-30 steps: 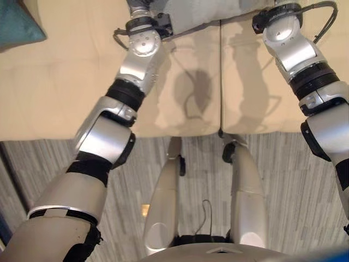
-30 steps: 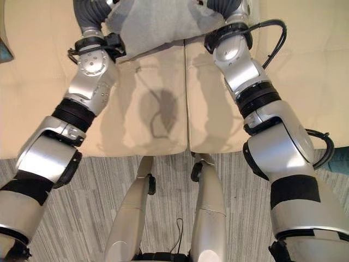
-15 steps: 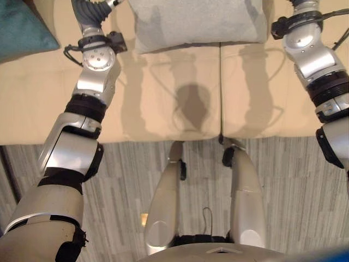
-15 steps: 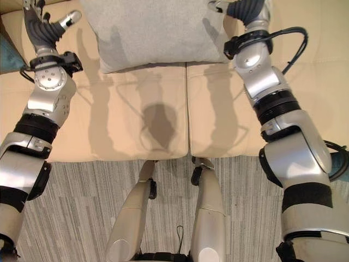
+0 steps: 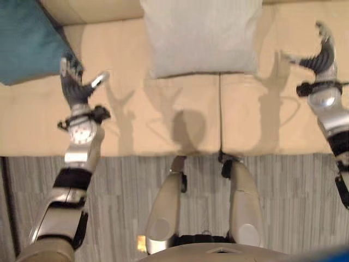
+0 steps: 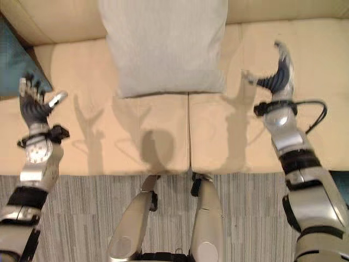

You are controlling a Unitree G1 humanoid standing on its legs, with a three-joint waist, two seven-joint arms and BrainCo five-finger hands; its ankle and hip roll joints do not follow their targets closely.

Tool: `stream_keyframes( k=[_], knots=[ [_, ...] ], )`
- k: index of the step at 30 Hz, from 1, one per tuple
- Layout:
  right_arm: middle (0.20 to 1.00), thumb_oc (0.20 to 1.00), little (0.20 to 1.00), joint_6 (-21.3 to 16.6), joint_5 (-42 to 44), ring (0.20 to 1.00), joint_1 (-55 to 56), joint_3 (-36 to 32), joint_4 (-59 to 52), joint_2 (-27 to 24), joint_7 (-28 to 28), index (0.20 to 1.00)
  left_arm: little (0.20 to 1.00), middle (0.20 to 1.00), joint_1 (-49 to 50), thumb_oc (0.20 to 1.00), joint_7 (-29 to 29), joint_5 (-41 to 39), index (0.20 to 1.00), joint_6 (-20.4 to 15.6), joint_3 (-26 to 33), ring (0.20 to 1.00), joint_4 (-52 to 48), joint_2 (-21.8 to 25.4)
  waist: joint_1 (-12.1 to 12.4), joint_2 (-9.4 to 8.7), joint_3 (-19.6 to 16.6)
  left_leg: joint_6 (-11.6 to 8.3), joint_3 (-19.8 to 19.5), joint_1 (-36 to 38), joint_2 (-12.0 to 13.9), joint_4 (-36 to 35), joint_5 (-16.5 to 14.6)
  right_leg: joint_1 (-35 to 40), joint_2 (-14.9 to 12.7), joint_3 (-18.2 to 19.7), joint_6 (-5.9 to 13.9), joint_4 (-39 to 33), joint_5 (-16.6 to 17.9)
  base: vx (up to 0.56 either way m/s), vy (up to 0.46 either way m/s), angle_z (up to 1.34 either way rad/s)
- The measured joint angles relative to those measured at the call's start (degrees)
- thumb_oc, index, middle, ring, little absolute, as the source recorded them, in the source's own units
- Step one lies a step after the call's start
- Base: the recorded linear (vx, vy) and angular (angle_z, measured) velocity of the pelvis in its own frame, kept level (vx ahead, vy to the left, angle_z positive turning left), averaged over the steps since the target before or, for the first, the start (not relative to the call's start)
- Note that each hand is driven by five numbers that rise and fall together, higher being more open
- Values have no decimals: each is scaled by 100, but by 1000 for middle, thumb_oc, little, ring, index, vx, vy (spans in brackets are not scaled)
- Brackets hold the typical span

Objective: Pick up all the scattered cushions and arrange them neatly on the sofa.

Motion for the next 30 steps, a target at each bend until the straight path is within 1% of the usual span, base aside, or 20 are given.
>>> stream_keyframes(
  k=[1, 4, 5, 7, 9, 11, 12, 14, 15, 16, 19, 21, 22, 23, 24, 25, 26, 27, 29, 30],
  knots=[
    [1000, 1000, 1000, -105, 5, 1000, 769, -323, -354, 200, 222, 1000, 1000, 1000, 554, 1000, -219, 63, 1000, -31, 241, 1000, -56, -409, -3, 5, -53, 1, -60, 351, 5, -16, -139, 385, 13, -18, 29, -84, -80, 115, 0, 10],
    [1000, 1000, 1000, -205, 4, 1000, 1622, -364, -447, 444, 586, 1000, 1000, 1000, 1284, 1000, -555, 200, 1000, 41, 196, 1000, 132, -745, 8, -8, -400, 15, -86, 491, 25, 2, -257, 593, 56, -27, 35, -222, -114, 104, 1, -2],
    [1000, 1000, 1000, -264, -12, 1000, 1998, -352, -296, 573, 760, 1000, 1000, 1000, 1538, 1000, -743, 286, 1000, 49, 33, 1000, 504, -888, -1, 11, -550, 15, -87, 563, 52, 2, -286, 708, 95, -55, 39, -295, -109, 85, -6, -7],
    [1000, 1000, 1000, -240, -79, 1000, 2391, -323, 59, 984, 958, 1000, 1000, 1000, 1782, 1000, -992, 340, 1000, 179, 56, 1000, 1163, -1395, -20, 20, -732, 10, -84, 892, 128, -44, -368, 1107, 177, -113, 52, -490, -105, 45, -20, -5],
    [1000, 1000, 1000, -234, -251, 1000, 2826, -86, 401, 1175, 1112, 1000, 1000, 1000, 2199, 1000, -1143, 413, 1000, 358, -264, 1000, 1529, -1609, -59, 2, -1174, 12, -82, 898, 169, -31, -437, 1168, 224, -145, 39, -568, -141, 56, -62, -1],
    [1000, 1000, 1000, -174, -444, 1000, 3062, -120, 1106, 1539, 1208, 1000, 1000, 1000, 2326, 1000, -1329, 620, 1000, 442, -284, 1000, 2414, -1904, -114, 9, -1279, -20, -78, 1277, 266, -54, -445, 1648, 355, -175, 40, -816, -133, 55, -71, -4],
    [1000, 1000, 1000, -111, -565, 1000, 3318, -72, 1408, 1746, 1290, 1000, 1000, 1000, 2377, 1000, -1335, 829, 1000, 613, -312, 1000, 3063, -2041, -138, 2, -1494, -39, -85, 1472, 318, -41, -546, 1919, 422, -207, 37, -932, -164, 44, -55, -2],
    [1000, 1000, 1000, -103, -765, 1000, 3568, 11, 1492, 1768, 1366, 1000, 1000, 1000, 2604, 1000, -1450, 1060, 1000, 713, -360, 1000, 3313, -2072, -160, 5, -1754, -55, -92, 1473, 367, -21, -610, 1948, 473, -226, 31, -964, -194, 63, -93, -1],
    [1000, 1000, 1000, -104, -810, 1000, 3590, -27, 1533, 1783, 1365, 1000, 1000, 1000, 2594, 1000, -1468, 1121, 1000, 719, -360, 1000, 3389, -2084, -163, 12, -1781, -57, -102, 1485, 380, -12, -604, 1978, 489, -237, 33, -988, -192, 80, -118, 17],
    [1000, 1000, 1000, -75, -919, 1000, 3778, -103, 1883, 1954, 1397, 1000, 1000, 1000, 2475, 1000, -1542, 1496, 1000, 797, -376, 1000, 3917, -2139, -199, 33, -1808, -72, -171, 1668, 448, -7, -595, 2285, 569, -354, 31, -1129, -192, 57, -81, 19],
    [1000, 1000, 1000, -59, -1039, 1000, 4131, -114, 2276, 2200, 1510, 1000, 1000, 1000, 2583, 1000, -1632, 1934, 1000, 928, -428, 1000, 4513, -2249, -204, 55, -2192, -128, -230, 1858, 543, 24, -754, 2562, 660, -447, -11, -1201, -286, 3, -61, 14],
    [1000, 1000, 1000, -26, -1062, 1000, 4257, -86, 2422, 2266, 1587, 1000, 1000, 1000, 2625, 1000, -1699, 2019, 1000, 1004, -444, 1000, 4628, -2314, -197, 76, -2285, -171, -232, 1917, 535, 110, -769, 2656, 686, -452, -42, -1197, -310, -92, -9, 3],
    [1000, 1000, 1000, -29, -1075, 1000, 4285, -98, 2497, 2269, 1598, 1000, 1000, 1000, 2639, 1000, -1701, 2043, 1000, 1033, -461, 1000, 4642, -2340, -210, 68, -2299, -241, -297, 1909, 522, 209, -791, 2629, 683, -423, -112, -1194, -353, -98, 48, -15],
    [1000, 1000, 1000, -9, -1074, 1000, 4292, -131, 2694, 2312, 1619, 1000, 1000, 1000, 2605, 1000, -1703, 2120, 1000, 1041, -460, 1000, 4742, -2362, -170, -63, -2281, -369, -377, 1880, 428, 412, -763, 2624, 613, -314, -207, -1224, -337, -88, 74, -31],
    [1000, 1000, 1000, 26, -1072, 1000, 4234, -151, 2811, 2363, 1626, 1000, 1000, 1000, 2586, 1000, -1703, 2142, 1000, 1065, -460, 1000, 4796, -2366, -134, -208, -2269, -480, -511, 1841, 271, 715, -785, 2641, 484, -202, -347, -1250, -266, -55, 82, -79],
    [1000, 1000, 1000, 38, -1077, 1000, 4268, -139, 2875, 2381, 1632, 1000, 1000, 1000, 2619, 1000, -1700, 2138, 1000, 1092, -392, 1000, 4821, -2375, -42, -387, -2342, -538, -770, 1876, 79, 1318, -1097, 2763, 350, -52, -338, -1494, -72, -88, 90, -90],
    [1000, 1000, 1000, 50, -1081, 1000, 4326, -142, 2918, 2363, 1632, 1000, 1000, 1000, 2649, 1000, -1726, 2178, 1000, 1123, -396, 1000, 4806, -2372, -104, -375, -2496, -550, -974, 2070, 55, 1674, -1351, 2988, 387, 32, -283, -1907, 165, -188, 137, -88],
    [1000, 1000, 1000, 109, -1084, 1000, 4362, -144, 2947, 2353, 1634, 1000, 1000, 1000, 2648, 1000, -1752, 2177, 1000, 1121, -399, 1000, 4785, -2382, -140, -316, -2534, -515, -1226, 2281, 76, 1698, -1456, 3055, 472, 126, -237, -2038, 260, -172, 105, -49],
    [1000, 1000, 1000, 157, -1074, 1000, 4368, -195, 2944, 2359, 1631, 1000, 1000, 1000, 2523, 1000, -1772, 2150, 1000, 1121, -396, 1000, 4698, -2413, -201, -247, -2578, -424, -1428, 2355, 126, 1485, -1647, 2992, 561, 204, -166, -2096, 427, -197, 106, -28],
    [1000, 1000, 1000, 168, -1070, 1000, 4376, -189, 2945, 2364, 1633, 1000, 1000, 1000, 2410, 1000, -1773, 2112, 1000, 1098, -428, 1000, 4608, -2435, -283, -223, -2616, -416, -1394, 2379, 179, 1215, -1709, 2856, 579, 237, -100, -2131, 537, -248, 119, -12]
  ],
)
